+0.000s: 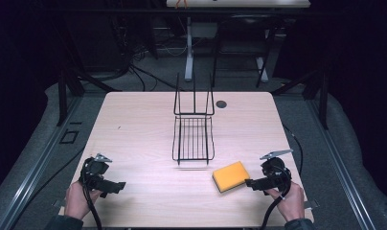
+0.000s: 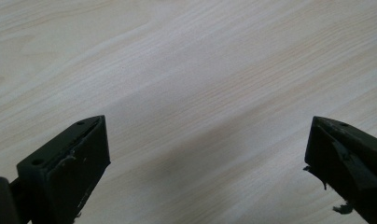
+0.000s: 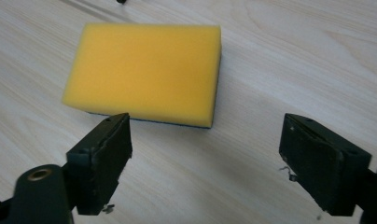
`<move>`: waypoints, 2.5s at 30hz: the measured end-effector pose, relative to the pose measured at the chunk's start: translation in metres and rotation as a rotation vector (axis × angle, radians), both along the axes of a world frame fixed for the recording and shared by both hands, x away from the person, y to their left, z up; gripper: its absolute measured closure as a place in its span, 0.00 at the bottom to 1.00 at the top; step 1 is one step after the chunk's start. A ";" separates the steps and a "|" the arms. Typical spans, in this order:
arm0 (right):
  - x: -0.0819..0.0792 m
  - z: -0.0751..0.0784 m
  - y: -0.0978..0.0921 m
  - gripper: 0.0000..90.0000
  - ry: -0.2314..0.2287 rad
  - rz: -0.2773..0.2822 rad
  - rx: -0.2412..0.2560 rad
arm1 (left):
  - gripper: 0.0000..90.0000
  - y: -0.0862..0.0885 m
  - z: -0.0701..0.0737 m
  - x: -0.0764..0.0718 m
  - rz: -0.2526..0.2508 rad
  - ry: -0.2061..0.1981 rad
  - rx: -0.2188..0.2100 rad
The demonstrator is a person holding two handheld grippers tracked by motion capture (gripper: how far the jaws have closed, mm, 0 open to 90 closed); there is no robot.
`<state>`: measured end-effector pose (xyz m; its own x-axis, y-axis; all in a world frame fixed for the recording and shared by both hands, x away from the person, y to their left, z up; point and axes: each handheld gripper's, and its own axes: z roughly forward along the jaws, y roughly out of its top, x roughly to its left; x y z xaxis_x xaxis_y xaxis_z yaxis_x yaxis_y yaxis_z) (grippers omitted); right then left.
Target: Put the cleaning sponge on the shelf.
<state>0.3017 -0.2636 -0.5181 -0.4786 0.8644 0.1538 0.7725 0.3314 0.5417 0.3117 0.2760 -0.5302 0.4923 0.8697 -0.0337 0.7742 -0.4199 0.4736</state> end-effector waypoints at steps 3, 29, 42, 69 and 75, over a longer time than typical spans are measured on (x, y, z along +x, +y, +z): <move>0.004 -0.001 0.002 0.28 0.017 -0.002 0.021 | 0.00 0.000 -0.001 0.000 -0.001 0.004 0.012; 0.037 -0.010 0.020 0.71 0.074 -0.045 0.052 | 0.00 -0.006 -0.003 -0.001 -0.026 0.037 0.059; 0.037 -0.019 0.018 0.85 0.106 -0.056 0.069 | 0.00 -0.005 -0.005 0.000 -0.026 0.056 0.069; 0.027 0.000 0.014 0.98 0.007 -0.030 0.187 | 0.01 0.000 0.003 -0.002 -0.046 -0.032 0.044; 0.025 0.007 0.012 0.98 -0.004 -0.036 0.215 | 0.01 0.001 0.003 -0.002 -0.050 -0.030 0.039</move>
<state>0.3263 -0.2519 -0.5115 -0.4493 0.8281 0.3351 0.7795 0.1802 0.6000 0.3095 0.2772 -0.5273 0.5354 0.8444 0.0154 0.7373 -0.4763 0.4790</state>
